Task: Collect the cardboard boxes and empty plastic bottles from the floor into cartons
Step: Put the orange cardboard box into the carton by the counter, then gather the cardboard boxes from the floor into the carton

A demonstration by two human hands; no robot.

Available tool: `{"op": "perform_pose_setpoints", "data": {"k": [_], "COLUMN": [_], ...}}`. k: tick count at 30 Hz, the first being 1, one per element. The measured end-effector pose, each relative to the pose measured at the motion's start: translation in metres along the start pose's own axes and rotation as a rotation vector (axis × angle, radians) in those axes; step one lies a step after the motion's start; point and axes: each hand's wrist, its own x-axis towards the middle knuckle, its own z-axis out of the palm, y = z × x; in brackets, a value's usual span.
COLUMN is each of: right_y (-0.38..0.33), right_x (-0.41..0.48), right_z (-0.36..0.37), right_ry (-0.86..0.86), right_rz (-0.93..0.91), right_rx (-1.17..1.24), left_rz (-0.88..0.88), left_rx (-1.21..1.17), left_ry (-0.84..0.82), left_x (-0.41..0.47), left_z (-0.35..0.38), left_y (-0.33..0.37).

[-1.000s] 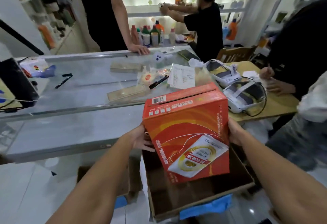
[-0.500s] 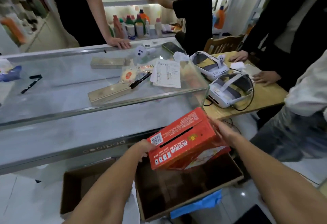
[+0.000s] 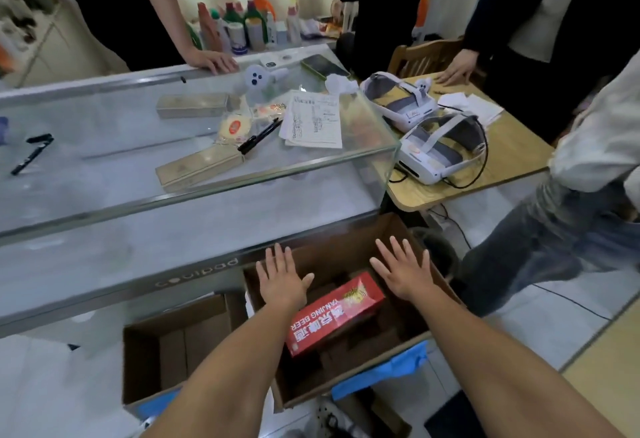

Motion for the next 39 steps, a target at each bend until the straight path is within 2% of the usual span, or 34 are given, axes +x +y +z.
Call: {"op": "perform_pose_setpoints", "data": {"k": [14, 22, 26, 30, 36, 39], "right_y": [0.027, 0.051, 0.067, 0.059, 0.027, 0.0], "right_x": [-0.133, -0.216, -0.245, -0.28, -0.314, -0.34], "right_z": [0.095, 0.151, 0.177, 0.204, 0.255, 0.29], "right_ry": [0.086, 0.116, 0.171, 0.191, 0.257, 0.261], "right_rz": [0.323, 0.5, 0.566, 0.695, 1.021, 1.166], "right_rx": [0.194, 0.367, 0.374, 0.444, 0.643, 0.712], "left_rz": [0.346, 0.584, 0.686, 0.847, 1.109, 1.181], "left_rx": [0.176, 0.301, 0.342, 0.504, 0.686, 0.772], "left_ry": [0.018, 0.022, 0.026, 0.022, -0.009, -0.041], "left_x": [-0.065, -0.108, -0.119, -0.13, -0.118, -0.118], "left_z": [0.048, 0.07, 0.089, 0.109, 0.124, 0.135], "left_y": [-0.007, 0.023, 0.045, 0.053, 0.064, 0.061]}}
